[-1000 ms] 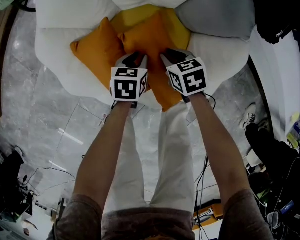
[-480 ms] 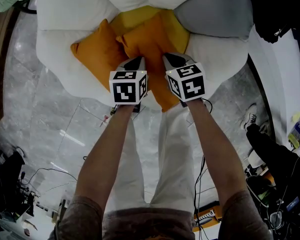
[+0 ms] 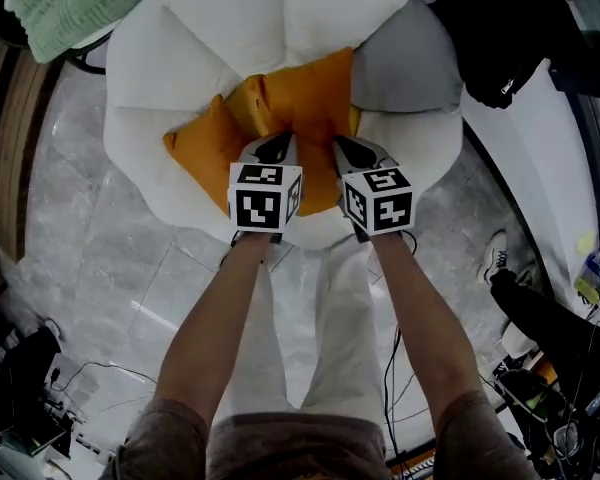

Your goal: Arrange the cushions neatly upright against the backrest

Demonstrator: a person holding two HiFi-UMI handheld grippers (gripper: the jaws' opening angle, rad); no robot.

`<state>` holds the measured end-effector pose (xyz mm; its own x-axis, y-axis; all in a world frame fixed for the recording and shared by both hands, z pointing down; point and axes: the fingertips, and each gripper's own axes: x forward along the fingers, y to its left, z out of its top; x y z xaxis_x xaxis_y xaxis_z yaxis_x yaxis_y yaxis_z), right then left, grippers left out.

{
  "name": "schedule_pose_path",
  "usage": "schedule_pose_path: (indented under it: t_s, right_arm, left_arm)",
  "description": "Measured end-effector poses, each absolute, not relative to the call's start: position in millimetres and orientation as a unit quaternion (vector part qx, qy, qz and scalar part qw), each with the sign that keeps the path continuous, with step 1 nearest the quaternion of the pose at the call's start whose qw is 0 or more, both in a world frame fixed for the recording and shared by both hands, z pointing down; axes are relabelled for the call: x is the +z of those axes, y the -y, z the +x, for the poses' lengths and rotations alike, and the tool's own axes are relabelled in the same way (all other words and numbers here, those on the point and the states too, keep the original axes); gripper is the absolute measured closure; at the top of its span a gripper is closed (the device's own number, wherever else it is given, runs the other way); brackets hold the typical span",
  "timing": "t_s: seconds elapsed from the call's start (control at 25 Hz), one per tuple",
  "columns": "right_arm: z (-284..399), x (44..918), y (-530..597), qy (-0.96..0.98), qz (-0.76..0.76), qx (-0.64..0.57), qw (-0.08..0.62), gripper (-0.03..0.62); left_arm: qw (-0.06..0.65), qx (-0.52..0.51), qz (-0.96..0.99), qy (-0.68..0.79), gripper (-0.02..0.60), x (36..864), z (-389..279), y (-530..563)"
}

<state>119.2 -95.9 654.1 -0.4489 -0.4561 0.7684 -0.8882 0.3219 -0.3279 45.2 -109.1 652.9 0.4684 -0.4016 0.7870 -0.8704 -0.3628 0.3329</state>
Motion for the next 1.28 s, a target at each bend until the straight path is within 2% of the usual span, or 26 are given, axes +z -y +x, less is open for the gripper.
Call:
schedule_pose_path:
  t_s: [0.56,0.88,1.28]
  right_arm:
    - [168,548,169,0.772,0.503,0.323,0.215,0.572]
    - [191,560,191,0.762,0.521,0.337,0.184,0.572]
    - [172,612,211,0.780,0.492,0.344,0.178,0.572]
  left_arm:
    - [0.301,0.278,0.806,0.427,0.574,546,97,198]
    - [0.281,0.284,0.814,0.422,0.574,555,125,229]
    - [0.270,0.292,0.806,0.439,0.574,602,116,260]
